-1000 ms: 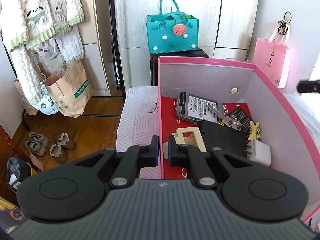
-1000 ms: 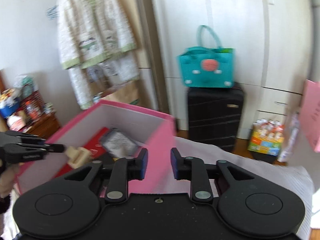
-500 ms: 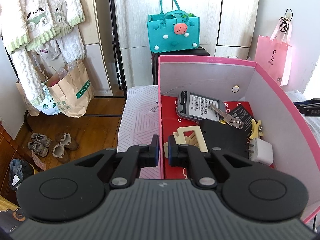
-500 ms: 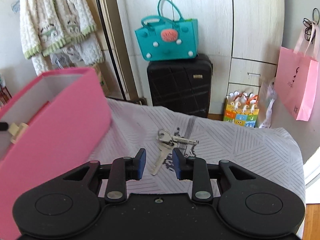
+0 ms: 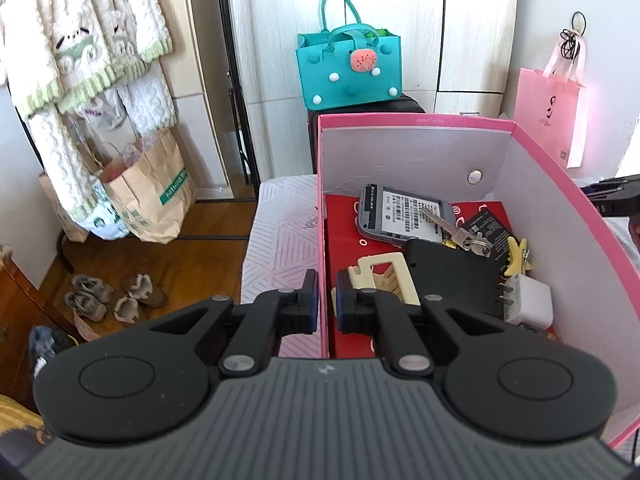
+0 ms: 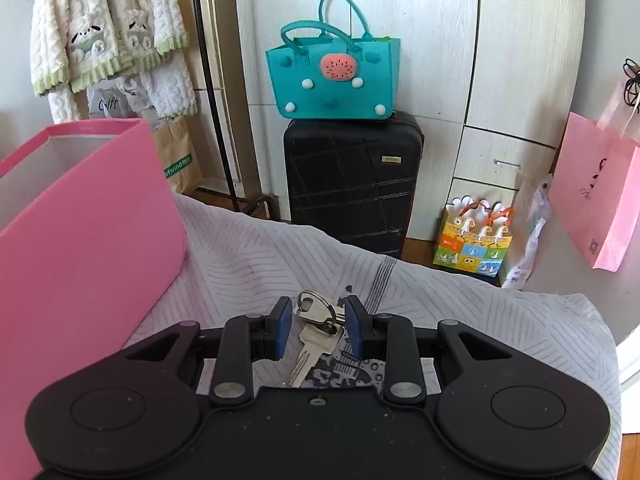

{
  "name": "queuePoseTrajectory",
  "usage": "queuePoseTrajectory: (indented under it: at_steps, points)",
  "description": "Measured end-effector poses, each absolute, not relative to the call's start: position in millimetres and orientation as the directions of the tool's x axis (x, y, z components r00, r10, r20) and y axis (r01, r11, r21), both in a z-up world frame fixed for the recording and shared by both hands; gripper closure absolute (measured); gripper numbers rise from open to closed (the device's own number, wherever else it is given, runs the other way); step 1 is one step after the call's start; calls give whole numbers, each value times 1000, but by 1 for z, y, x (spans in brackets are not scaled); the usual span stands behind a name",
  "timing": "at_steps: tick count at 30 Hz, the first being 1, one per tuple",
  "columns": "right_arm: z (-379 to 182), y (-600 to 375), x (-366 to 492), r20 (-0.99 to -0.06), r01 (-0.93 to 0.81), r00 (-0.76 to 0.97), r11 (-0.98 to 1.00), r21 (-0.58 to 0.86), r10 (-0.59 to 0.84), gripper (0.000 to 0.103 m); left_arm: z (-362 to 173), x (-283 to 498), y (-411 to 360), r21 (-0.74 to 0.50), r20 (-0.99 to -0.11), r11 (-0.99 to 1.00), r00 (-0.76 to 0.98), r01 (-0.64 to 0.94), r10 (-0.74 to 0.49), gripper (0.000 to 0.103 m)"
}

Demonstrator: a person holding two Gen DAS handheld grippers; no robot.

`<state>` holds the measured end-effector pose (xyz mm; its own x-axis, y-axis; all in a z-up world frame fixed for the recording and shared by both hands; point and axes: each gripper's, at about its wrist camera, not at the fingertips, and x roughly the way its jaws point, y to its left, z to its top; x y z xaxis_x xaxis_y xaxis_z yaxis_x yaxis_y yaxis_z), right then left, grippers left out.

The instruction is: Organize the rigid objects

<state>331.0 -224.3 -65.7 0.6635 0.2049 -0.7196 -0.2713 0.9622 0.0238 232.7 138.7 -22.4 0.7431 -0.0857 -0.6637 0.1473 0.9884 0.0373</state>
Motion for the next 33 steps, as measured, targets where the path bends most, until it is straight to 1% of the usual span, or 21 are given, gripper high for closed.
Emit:
queuePoseTrajectory:
  at_steps: [2,3,4,5,7,10,13,18,23,25,29,33]
  points:
    - [-68,-224,333,-711,-267,673,963,22,203,70,-22,232,137,56,-657,988,751,143,-71,96]
    - [-69,-224,332,-704,-265,680,964,25,206,73,-22,230,135,69,-651,988,757,142,-64,96]
    - [-69,-224,331,-698,-276,682,961,31,218,94,-21,229,134,79,-646,987,761,143,-59,96]
    - [-68,-225,330,-696,-284,678,957,50,238,98,-21,229,133,84,-645,986,762,145,-57,96]
    - [-63,-228,326,-678,-277,689,958,81,257,99,-19,229,134,83,-647,986,760,146,-58,96]
    - [-51,-226,313,-646,-280,715,956,85,267,99,-18,230,136,74,-648,986,758,150,-66,96]
    - [-37,-224,301,-630,-300,713,946,121,307,99,-18,229,137,66,-648,986,758,151,-73,96]
    - [-14,-214,282,-620,-328,712,937,121,329,99,-18,231,138,41,-650,988,754,150,-88,96]
    - [10,-203,261,-584,-377,712,914,149,389,100,-18,231,139,36,-652,988,753,152,-91,96]
    - [22,-197,251,-563,-394,720,907,151,406,102,-18,231,139,34,-652,988,752,151,-93,96]
    - [48,-184,234,-511,-443,735,886,136,446,102,-19,232,139,27,-654,988,750,152,-97,96]
    - [57,-171,229,-515,-481,722,870,108,463,102,-18,232,139,27,-654,988,750,152,-97,96]
